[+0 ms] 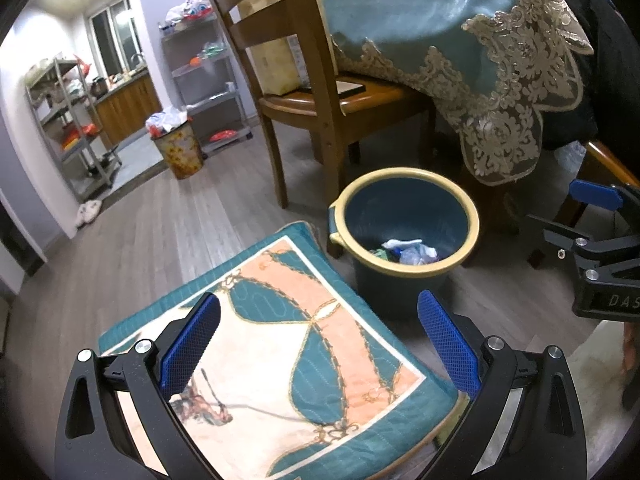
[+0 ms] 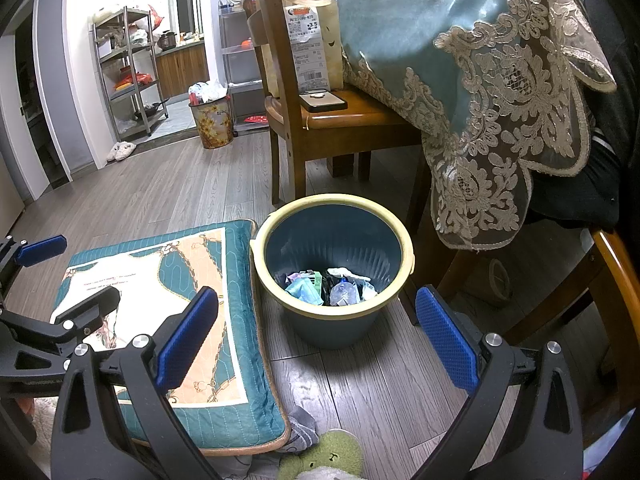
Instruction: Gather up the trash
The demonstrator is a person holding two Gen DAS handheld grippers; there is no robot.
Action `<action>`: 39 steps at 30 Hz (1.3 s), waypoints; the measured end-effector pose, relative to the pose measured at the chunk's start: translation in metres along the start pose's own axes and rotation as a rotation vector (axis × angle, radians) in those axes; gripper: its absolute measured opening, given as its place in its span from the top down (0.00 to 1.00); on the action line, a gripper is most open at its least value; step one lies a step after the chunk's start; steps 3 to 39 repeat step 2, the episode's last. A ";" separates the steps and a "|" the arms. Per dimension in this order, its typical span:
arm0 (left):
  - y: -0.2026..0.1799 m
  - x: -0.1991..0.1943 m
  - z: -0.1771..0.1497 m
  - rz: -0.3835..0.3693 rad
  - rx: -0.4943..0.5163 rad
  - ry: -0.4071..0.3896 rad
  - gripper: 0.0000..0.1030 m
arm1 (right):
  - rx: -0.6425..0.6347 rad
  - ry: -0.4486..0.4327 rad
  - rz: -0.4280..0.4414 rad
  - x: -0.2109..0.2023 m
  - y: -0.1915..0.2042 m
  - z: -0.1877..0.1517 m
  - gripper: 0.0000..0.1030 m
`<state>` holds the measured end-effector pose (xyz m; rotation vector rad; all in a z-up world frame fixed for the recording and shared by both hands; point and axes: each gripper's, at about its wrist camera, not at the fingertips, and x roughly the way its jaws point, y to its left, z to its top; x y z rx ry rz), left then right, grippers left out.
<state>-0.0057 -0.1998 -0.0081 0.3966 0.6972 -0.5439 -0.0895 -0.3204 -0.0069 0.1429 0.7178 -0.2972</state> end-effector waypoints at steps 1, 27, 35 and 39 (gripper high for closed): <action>0.000 0.000 0.000 0.001 0.002 -0.001 0.05 | 0.000 0.000 0.000 0.000 0.000 0.000 0.06; -0.001 0.000 0.000 0.001 0.003 -0.001 0.05 | 0.001 0.000 0.000 0.000 0.000 0.000 0.06; -0.001 0.000 0.000 0.001 0.003 -0.001 0.05 | 0.001 0.000 0.000 0.000 0.000 0.000 0.06; -0.001 0.000 0.000 0.001 0.003 -0.001 0.05 | 0.001 0.000 0.000 0.000 0.000 0.000 0.06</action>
